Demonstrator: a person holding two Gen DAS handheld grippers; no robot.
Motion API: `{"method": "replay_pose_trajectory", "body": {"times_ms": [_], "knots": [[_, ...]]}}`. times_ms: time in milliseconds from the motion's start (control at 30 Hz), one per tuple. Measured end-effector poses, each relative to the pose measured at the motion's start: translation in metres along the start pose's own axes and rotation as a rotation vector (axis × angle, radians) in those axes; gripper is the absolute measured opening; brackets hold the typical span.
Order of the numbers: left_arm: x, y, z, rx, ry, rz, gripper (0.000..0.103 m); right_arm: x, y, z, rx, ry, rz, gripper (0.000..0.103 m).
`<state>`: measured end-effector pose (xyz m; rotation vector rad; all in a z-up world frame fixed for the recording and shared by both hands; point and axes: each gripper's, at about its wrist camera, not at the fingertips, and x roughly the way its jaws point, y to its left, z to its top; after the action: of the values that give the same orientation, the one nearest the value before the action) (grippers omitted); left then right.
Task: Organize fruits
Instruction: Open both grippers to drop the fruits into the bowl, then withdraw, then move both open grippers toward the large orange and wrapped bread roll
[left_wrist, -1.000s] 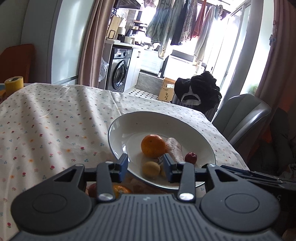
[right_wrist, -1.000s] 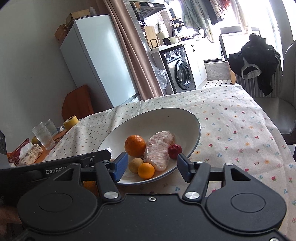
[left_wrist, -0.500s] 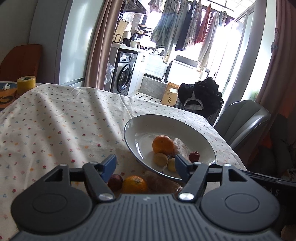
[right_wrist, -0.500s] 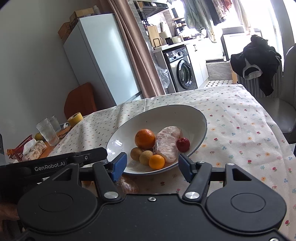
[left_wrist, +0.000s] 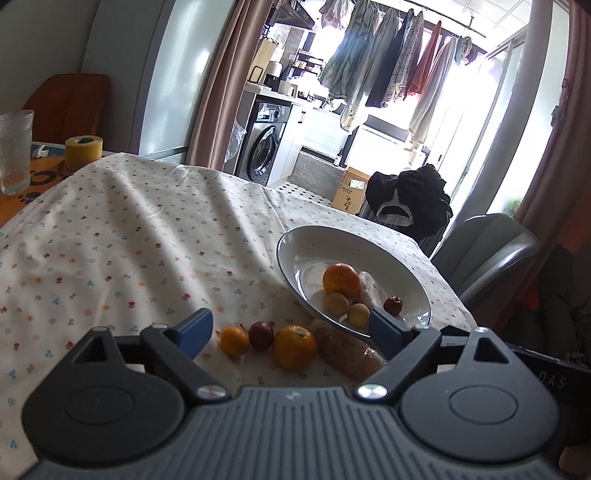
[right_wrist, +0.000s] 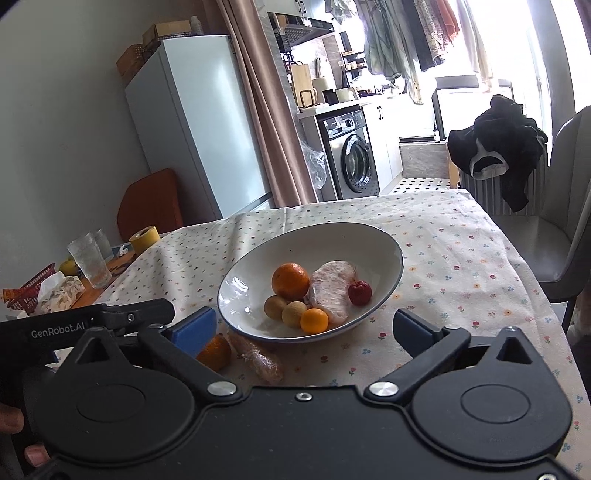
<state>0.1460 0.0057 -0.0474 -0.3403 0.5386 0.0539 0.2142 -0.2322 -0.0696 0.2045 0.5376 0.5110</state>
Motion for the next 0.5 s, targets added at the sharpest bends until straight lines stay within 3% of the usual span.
{"method": "replay_pose_trajectory", "body": {"times_ms": [200,500], "knots": [[-0.015,0.003,-0.004,-0.003,-0.005,0.022,0.103,-0.004,0.006,-0.004,-0.002,0.021,-0.006,0.103],[-0.033,0.01,-0.014,0.021,-0.01,0.007,0.103,-0.014,0.016,-0.009,-0.013,0.043,-0.013,0.103]]}}
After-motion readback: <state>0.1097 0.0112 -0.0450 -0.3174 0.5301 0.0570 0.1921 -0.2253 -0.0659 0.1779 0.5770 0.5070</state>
